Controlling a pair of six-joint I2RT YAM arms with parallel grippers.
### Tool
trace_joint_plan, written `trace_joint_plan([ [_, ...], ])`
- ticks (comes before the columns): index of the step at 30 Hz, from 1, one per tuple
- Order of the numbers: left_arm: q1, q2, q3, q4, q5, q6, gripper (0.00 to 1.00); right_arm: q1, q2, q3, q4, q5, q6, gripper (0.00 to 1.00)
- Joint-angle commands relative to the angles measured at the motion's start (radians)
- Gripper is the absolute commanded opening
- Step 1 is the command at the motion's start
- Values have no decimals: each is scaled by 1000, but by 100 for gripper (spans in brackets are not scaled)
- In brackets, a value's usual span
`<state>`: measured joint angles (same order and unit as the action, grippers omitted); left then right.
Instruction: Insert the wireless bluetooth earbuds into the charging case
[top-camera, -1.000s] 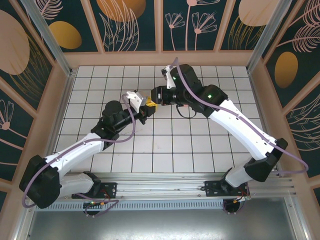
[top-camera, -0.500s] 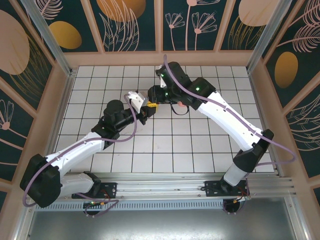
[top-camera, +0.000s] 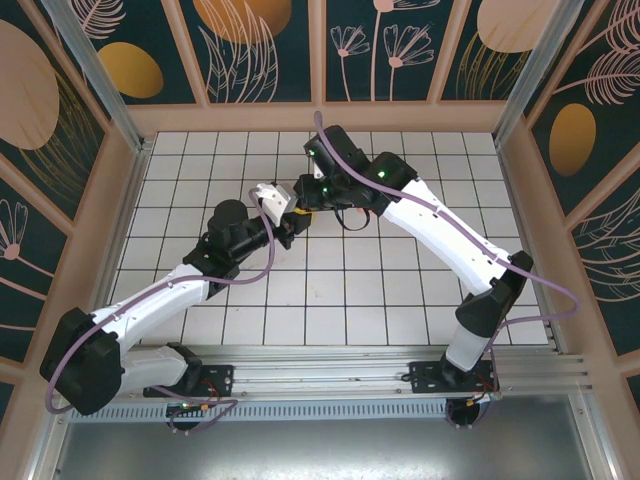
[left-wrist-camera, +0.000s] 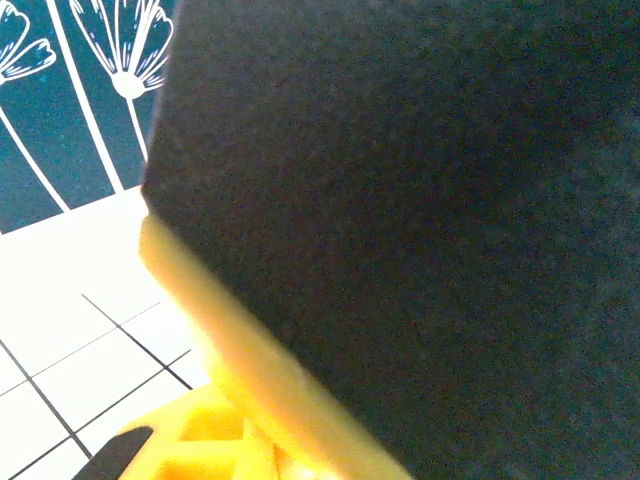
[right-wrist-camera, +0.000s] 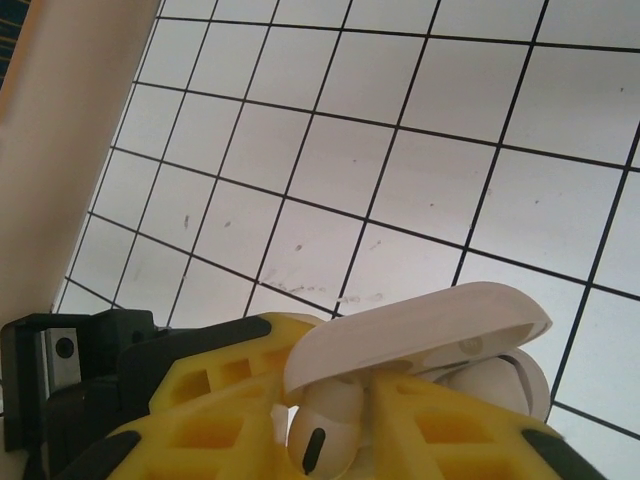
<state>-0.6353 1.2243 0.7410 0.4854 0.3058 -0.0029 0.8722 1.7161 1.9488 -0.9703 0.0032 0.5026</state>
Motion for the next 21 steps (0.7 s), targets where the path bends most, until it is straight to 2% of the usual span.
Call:
trace_joint_plan([
  [1, -4, -6, 16, 30, -3, 17, 0, 5, 2, 35, -35, 51, 20, 22],
  [11, -4, -5, -39, 101, -25, 26, 0, -8, -57, -24, 18, 43, 85, 15],
  [15, -5, -7, -98, 202, -39, 35, 0, -25, -143, -159, 150, 17, 155, 12],
  [16, -5, -6, -108, 221, -43, 33, 0, -31, -166, -197, 190, -22, 176, 11],
  [21, -5, 9, -109, 243, -51, 36, 0, -51, -244, -329, 314, -56, 260, 10],
])
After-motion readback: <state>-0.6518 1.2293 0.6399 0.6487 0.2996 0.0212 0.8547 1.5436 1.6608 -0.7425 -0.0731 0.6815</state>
